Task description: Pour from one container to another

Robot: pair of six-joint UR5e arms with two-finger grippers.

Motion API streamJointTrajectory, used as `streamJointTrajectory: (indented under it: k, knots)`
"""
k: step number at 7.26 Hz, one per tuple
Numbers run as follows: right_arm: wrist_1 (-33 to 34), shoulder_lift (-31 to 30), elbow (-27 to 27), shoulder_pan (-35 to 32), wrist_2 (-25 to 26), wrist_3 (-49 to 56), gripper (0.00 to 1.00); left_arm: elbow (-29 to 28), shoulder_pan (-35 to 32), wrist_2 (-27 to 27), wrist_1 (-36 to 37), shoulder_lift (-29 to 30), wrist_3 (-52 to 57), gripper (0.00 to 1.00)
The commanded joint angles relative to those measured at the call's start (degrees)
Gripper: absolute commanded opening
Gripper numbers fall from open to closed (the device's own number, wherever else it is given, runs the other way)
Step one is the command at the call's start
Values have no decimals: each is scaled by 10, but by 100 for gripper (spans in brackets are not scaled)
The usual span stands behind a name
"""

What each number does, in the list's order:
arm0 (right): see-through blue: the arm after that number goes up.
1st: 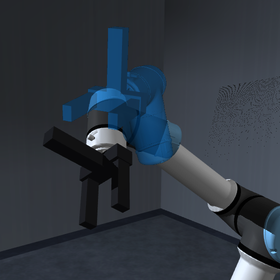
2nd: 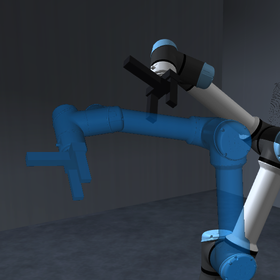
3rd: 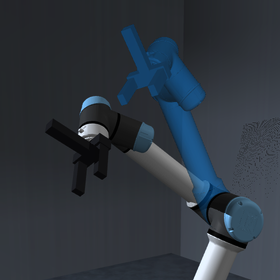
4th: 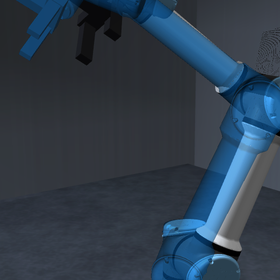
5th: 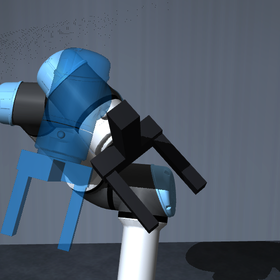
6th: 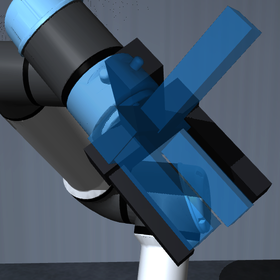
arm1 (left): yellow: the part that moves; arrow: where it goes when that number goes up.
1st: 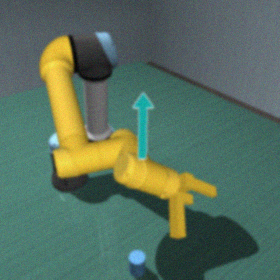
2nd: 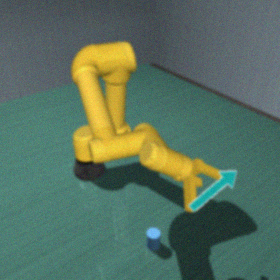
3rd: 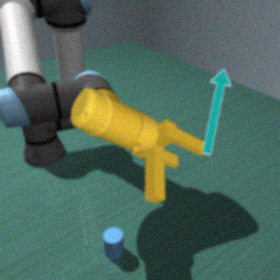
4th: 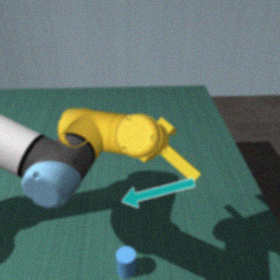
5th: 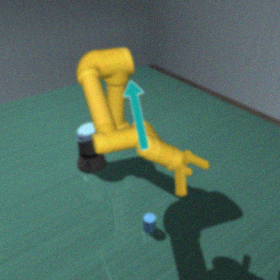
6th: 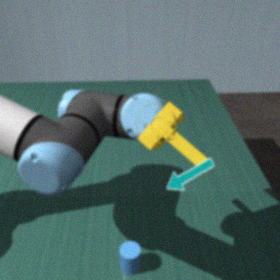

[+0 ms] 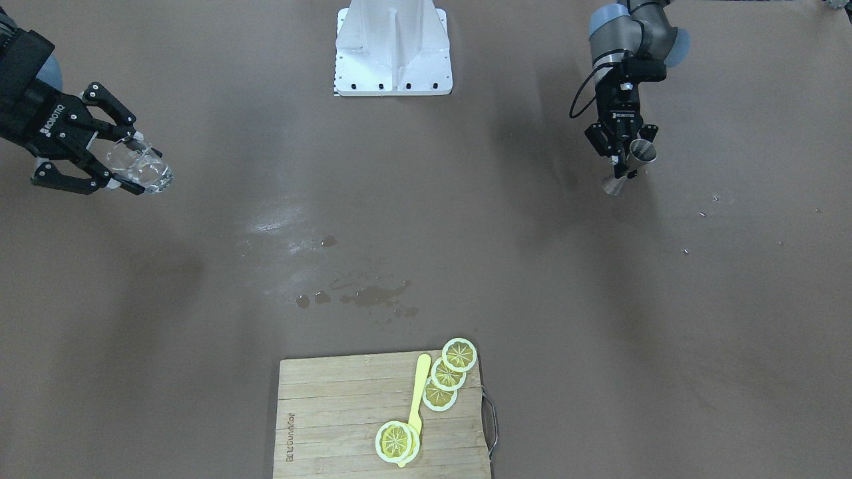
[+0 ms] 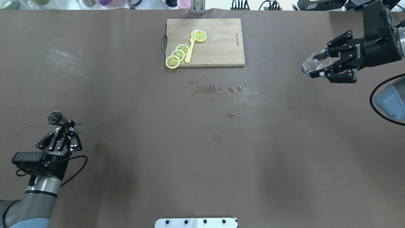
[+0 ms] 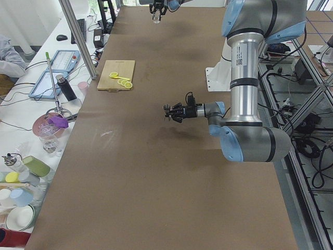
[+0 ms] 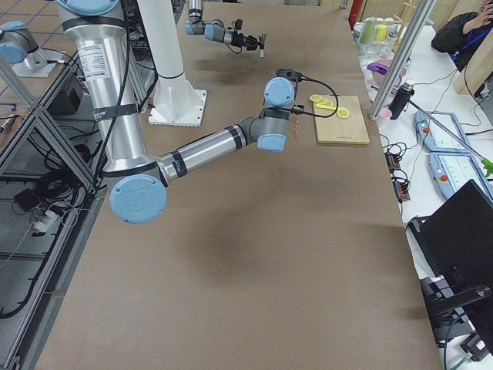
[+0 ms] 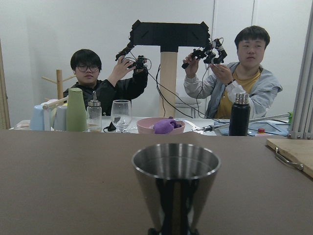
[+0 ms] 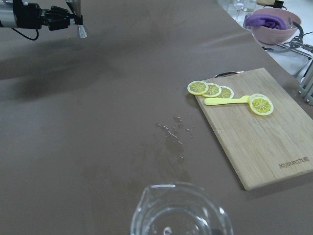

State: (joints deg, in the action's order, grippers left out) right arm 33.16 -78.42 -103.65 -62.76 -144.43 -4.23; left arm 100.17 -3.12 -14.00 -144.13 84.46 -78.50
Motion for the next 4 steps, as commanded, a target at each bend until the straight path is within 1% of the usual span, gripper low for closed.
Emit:
streamJointTrajectory:
  k: [1, 2, 3, 4]
  knots:
    - [55, 1, -50, 32, 5, -7, 0, 6, -1, 0, 0, 81, 83, 0]
    - [70, 1, -65, 36, 5, -7, 0, 7, -7, -1, -1, 110, 125, 0]
    - [70, 1, -68, 38, 5, -7, 0, -1, -18, -2, 0, 160, 171, 0]
    - [72, 2, -73, 44, 16, -7, 0, -5, -26, -25, 3, 200, 200, 0]
